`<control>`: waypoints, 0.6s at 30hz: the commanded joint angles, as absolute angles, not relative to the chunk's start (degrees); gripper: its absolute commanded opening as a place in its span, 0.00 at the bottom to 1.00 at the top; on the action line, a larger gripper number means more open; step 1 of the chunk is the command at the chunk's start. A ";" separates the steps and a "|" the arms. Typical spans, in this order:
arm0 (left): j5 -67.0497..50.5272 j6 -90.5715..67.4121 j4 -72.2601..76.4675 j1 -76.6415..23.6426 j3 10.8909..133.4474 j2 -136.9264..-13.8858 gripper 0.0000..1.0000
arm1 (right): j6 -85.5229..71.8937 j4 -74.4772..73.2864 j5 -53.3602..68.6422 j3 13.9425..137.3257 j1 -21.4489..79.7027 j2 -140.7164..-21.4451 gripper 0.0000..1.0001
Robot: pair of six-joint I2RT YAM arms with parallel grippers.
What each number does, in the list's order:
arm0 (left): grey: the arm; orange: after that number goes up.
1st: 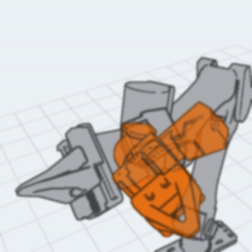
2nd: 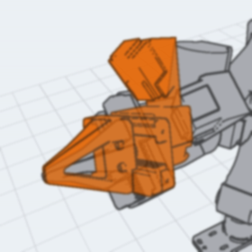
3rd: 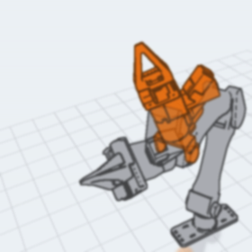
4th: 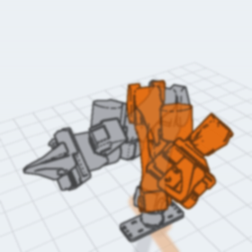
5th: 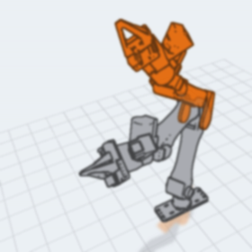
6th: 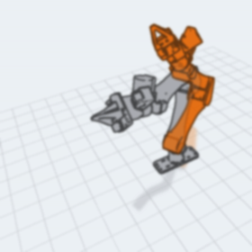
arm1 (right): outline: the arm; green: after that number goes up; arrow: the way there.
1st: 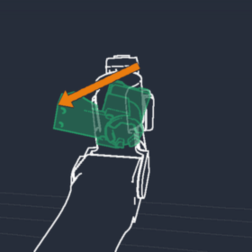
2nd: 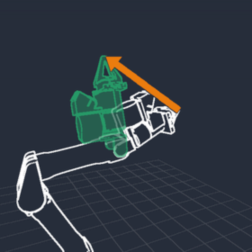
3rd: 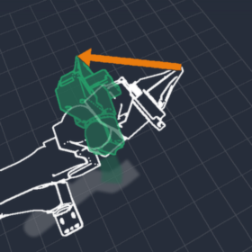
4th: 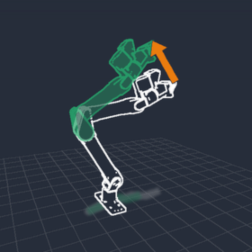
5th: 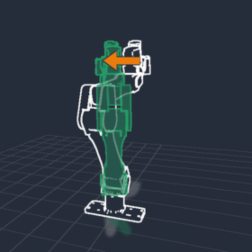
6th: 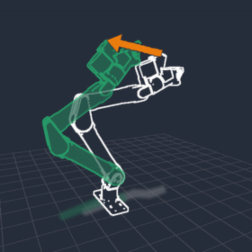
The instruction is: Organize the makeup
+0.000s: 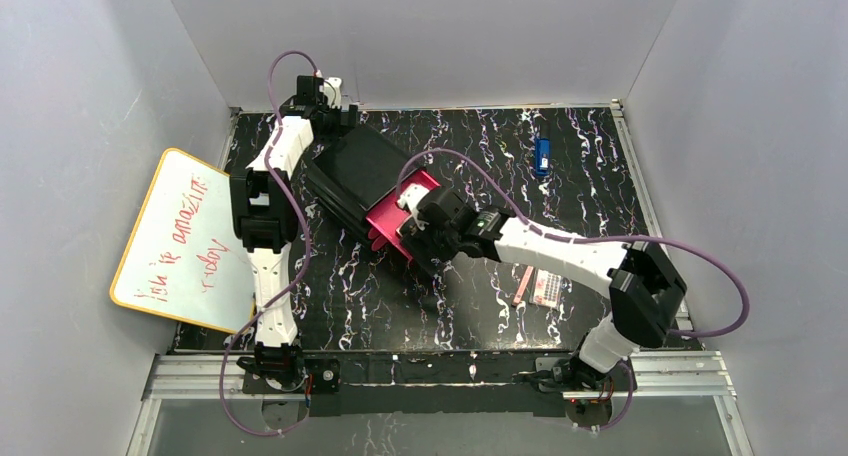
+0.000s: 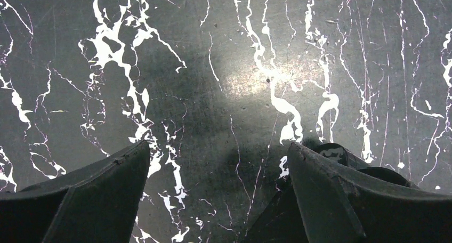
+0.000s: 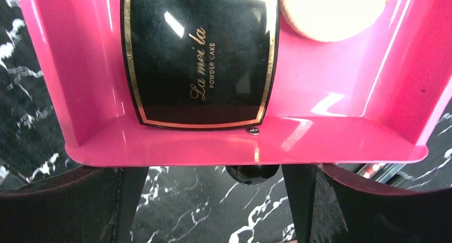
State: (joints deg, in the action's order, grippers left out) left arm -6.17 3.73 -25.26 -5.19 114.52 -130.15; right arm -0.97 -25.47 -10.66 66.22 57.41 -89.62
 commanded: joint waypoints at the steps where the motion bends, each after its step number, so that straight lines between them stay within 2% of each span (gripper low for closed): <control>1: -9.84 4.29 -29.61 -7.29 116.02 -130.52 0.98 | 4.96 -14.16 -9.90 75.20 57.25 -92.45 0.98; 18: -10.27 4.31 -29.99 -7.29 116.53 -131.30 0.98 | 6.11 -8.81 -8.16 83.98 56.34 -101.48 0.99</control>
State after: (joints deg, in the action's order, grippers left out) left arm -7.31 3.86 -26.52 -6.28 115.04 -131.20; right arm 4.95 -12.80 -8.86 81.21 56.62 -100.47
